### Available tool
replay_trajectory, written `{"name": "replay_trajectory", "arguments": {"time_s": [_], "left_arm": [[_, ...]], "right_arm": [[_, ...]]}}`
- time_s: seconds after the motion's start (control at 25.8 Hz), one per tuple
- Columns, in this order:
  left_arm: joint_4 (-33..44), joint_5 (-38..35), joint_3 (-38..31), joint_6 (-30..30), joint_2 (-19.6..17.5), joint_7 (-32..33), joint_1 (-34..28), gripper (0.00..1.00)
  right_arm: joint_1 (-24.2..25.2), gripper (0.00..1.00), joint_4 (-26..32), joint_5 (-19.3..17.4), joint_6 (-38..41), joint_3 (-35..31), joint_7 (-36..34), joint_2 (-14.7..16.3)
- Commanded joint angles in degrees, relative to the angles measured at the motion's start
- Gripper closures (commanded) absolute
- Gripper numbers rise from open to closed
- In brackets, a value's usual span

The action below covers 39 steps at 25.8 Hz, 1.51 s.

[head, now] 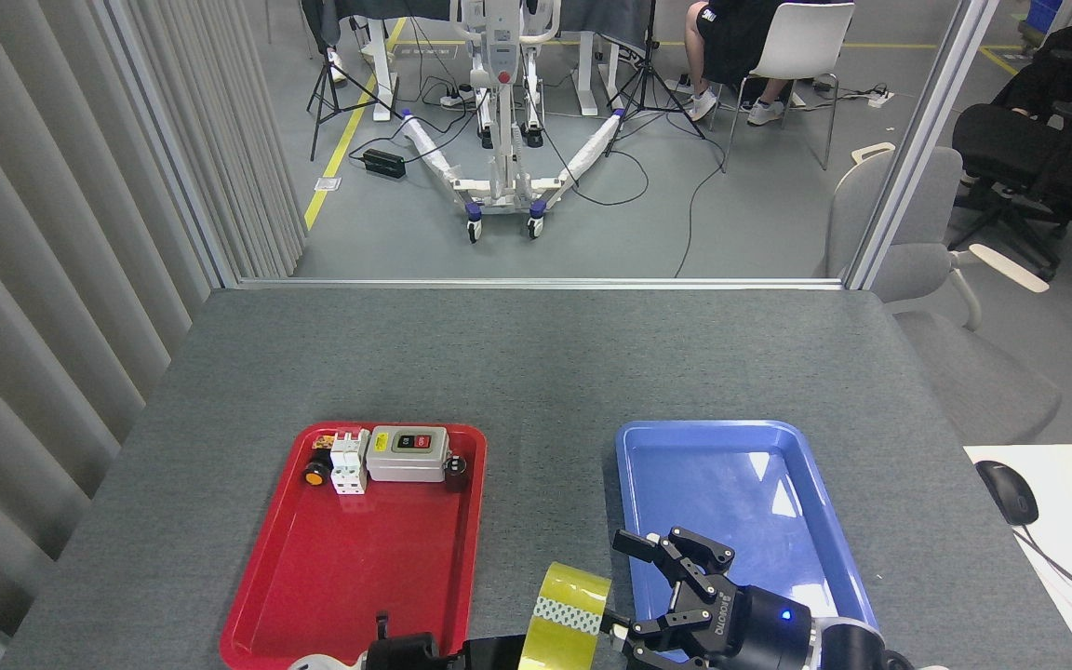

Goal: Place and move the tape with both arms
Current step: 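Move the right gripper toward the tape held by the left gripper, then grasp the tape with the right gripper while the left gripper holds it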

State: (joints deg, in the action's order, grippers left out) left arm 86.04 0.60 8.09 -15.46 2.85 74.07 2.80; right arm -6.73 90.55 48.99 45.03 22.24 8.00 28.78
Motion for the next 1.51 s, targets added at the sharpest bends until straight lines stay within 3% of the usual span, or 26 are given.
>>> {"name": "replay_trajectory", "arguments": {"time_s": [0.0,0.31,0.5,0.77,0.93,1.47], "left_arm": [[0.0,0.01,-0.09,-0.1,-0.13,-0.33,0.02,1.0],[0.0,0.01,-0.44,-0.63,-0.48,-0.33,0.02,1.0],[-0.08,0.01,-0.53,-0.71,-0.65,-0.33,0.02,1.0],[-0.35,0.01,-0.62,-1.15,-0.65,-0.33,0.1,1.0],[-0.44,0.01,-0.88,-1.24,-0.65,-0.42,0.1,1.0],[-0.52,0.01,-1.23,-2.21,-0.74,-0.33,0.37,1.0]], "right_arm": [[-0.12,0.08,0.33,-0.04,-0.03,0.17,-0.18,-0.22],[-0.21,0.08,0.51,0.4,-0.03,0.26,-0.01,-2.77],[-0.74,0.09,-1.77,3.57,-0.03,0.26,-0.01,-5.58],[-1.62,0.18,-3.97,6.73,-0.03,1.14,-0.01,-8.83],[-2.15,0.27,-3.71,6.82,-0.03,1.49,-0.01,-9.01],[-0.74,0.35,-2.57,6.64,-0.03,1.49,-0.09,-8.13]]}}
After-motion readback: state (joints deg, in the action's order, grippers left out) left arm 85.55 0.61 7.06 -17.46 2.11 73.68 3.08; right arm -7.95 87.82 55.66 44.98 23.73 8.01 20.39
